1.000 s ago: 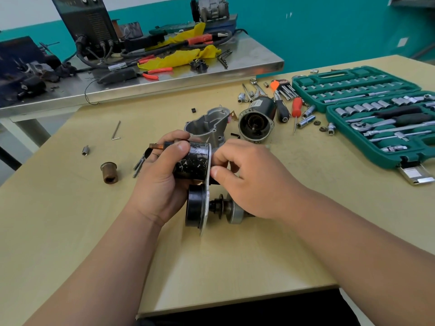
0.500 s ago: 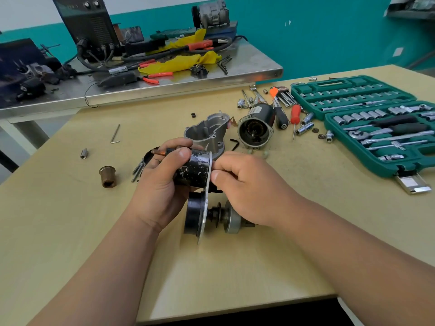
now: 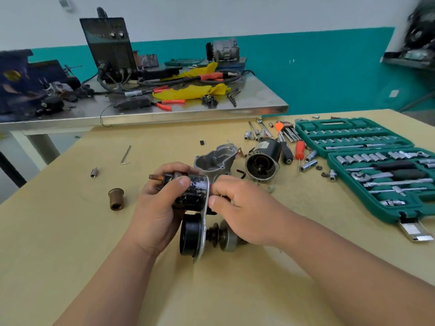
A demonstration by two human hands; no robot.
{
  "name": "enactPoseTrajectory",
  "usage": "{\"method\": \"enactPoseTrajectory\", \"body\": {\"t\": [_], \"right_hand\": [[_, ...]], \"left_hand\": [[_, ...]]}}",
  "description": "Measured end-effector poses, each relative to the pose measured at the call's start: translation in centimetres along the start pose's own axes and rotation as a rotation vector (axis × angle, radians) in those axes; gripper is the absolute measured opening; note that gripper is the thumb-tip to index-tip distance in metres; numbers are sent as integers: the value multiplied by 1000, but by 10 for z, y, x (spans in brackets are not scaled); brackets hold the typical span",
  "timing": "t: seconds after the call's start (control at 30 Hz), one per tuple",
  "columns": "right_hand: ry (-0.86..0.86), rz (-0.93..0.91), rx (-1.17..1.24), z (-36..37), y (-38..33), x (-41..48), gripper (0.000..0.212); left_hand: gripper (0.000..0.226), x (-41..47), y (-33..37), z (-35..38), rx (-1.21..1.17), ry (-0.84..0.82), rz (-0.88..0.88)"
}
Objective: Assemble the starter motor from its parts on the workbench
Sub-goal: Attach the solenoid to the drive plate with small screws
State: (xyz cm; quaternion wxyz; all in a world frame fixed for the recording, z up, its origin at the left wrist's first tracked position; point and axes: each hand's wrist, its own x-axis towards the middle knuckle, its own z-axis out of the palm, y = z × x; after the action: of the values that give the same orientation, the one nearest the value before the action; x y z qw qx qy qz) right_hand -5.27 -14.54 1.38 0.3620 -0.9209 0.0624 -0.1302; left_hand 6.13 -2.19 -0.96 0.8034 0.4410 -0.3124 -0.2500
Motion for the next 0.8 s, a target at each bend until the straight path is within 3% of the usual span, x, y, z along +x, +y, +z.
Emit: {"method": "enactPoseTrajectory", "body": {"t": [0.07, 0.13, 0.17, 0.23, 0.3, 0.5, 0.57, 0.63, 0.8], "right_hand": [[37, 64, -84, -23, 13, 22, 35], [295, 235, -238, -52, 39, 53, 46], [371, 388, -321, -64, 52, 67, 62], [288, 689, -321, -71, 71, 87, 91], [214, 803, -228, -68, 86, 100, 94], [191, 798, -84, -106, 105, 75, 33], [194, 807, -182, -118, 109, 60, 16], [200, 766, -349, -121, 110, 52, 21], [339, 742, -384, -93, 117, 52, 56]], "left_hand": [[20, 3, 1, -4, -3, 21, 0], [18, 6, 2, -6, 1, 52, -17], [18, 8, 1, -7, 4, 65, -24], [16, 10, 0, -9, -2, 83, -35], [16, 11, -1, -10, -16, 97, -48], [15, 15, -6, -15, -28, 146, -70], [15, 16, -7, -14, -31, 150, -72], [15, 16, -7, -15, -25, 153, -74], [14, 15, -8, -15, -25, 169, -83]]}}
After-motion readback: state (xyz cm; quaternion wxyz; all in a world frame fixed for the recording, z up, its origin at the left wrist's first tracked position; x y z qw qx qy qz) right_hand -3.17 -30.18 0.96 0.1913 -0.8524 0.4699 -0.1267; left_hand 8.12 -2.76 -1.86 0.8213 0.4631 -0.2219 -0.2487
